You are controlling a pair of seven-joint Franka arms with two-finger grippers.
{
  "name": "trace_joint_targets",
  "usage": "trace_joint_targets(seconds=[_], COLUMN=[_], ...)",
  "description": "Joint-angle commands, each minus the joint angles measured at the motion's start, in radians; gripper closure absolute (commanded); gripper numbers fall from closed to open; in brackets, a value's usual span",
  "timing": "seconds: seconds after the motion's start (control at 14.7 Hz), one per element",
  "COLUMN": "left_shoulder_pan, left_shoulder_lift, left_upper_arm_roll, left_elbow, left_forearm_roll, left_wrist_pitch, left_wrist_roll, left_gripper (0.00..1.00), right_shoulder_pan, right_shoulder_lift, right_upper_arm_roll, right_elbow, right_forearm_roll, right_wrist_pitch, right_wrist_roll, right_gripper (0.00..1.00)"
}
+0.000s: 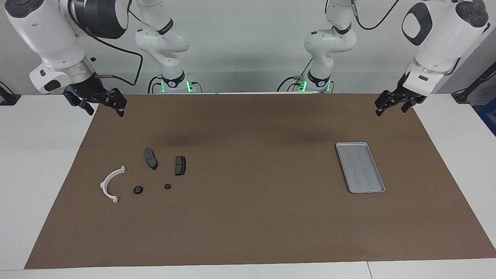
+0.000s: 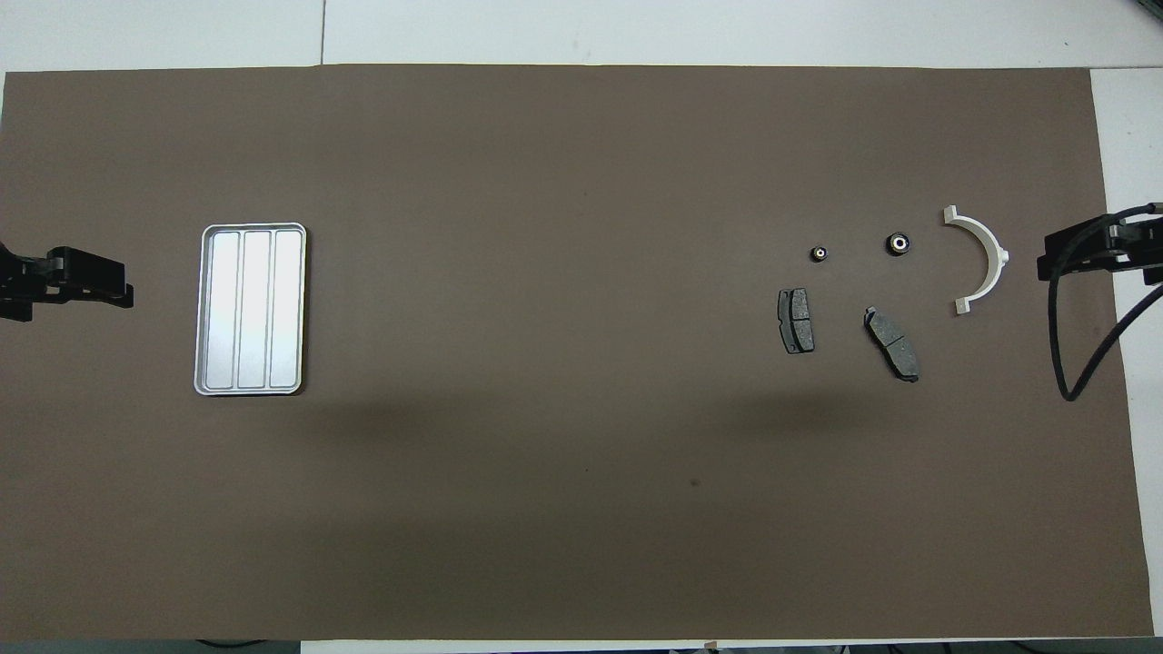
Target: Pick bearing gear from pile to tray
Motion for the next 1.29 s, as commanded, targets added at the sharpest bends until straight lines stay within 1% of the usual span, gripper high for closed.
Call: trace_joint_targets(seconds=[0.0, 0.14, 0.27, 0.54, 0.68, 0.82, 0.95, 1.23], left_shoulder_pan=[-0.002, -0.002, -0.002, -0.002, -0.002, -0.002, -0.002, -0.002], left_shoulder_lift=[-0.016, -0.016, -0.016, -0.016, -0.016, -0.016, -0.016, -0.016], left_upper_arm_roll=[0.0, 0.0, 0.0, 0.0, 0.0, 0.0, 0.0, 0.0], left_elbow=[-0.007, -0.005, -0.005, -0.007, -0.005, -0.005, -0.005, -0.005], left_forearm_roll=[0.011, 0.011, 0.011, 0.011, 0.011, 0.011, 0.011, 0.011], left_wrist_pitch=[-0.016, -0.016, -0.016, -0.016, -0.016, -0.016, -0.016, -0.016], left_wrist_roll=[0.001, 0.001, 0.002, 0.002, 0.001, 0.001, 0.001, 0.001], left_gripper=[0.0, 0.0, 0.0, 0.0, 0.0, 0.0, 0.0, 0.0], right_shoulder_pan=[-0.01, -0.01, -0.007, -0.019, -0.021, -0.019, -0.022, -0.023], right_shoulder_lift=[-0.004, -0.005, -0.025, 0.002, 0.048, 0.108, 0.147, 0.249], right_upper_arm_roll=[0.006, 0.005, 0.005, 0.002, 0.003, 0.003, 0.003, 0.005], right_elbow=[-0.011, -0.015, -0.051, -0.04, -0.038, -0.038, -0.037, -0.038], right_forearm_roll=[-0.005, -0.005, -0.005, -0.025, -0.057, -0.057, -0.059, -0.054], right_wrist_pitch=[0.0, 0.0, 0.012, 0.132, 0.181, 0.224, 0.265, 0.394], right_wrist_roll=[0.005, 0.001, -0.005, -0.025, -0.025, -0.025, -0.028, -0.039], right_gripper=[0.0, 0.0, 0.0, 0.0, 0.0, 0.0, 0.0, 0.0])
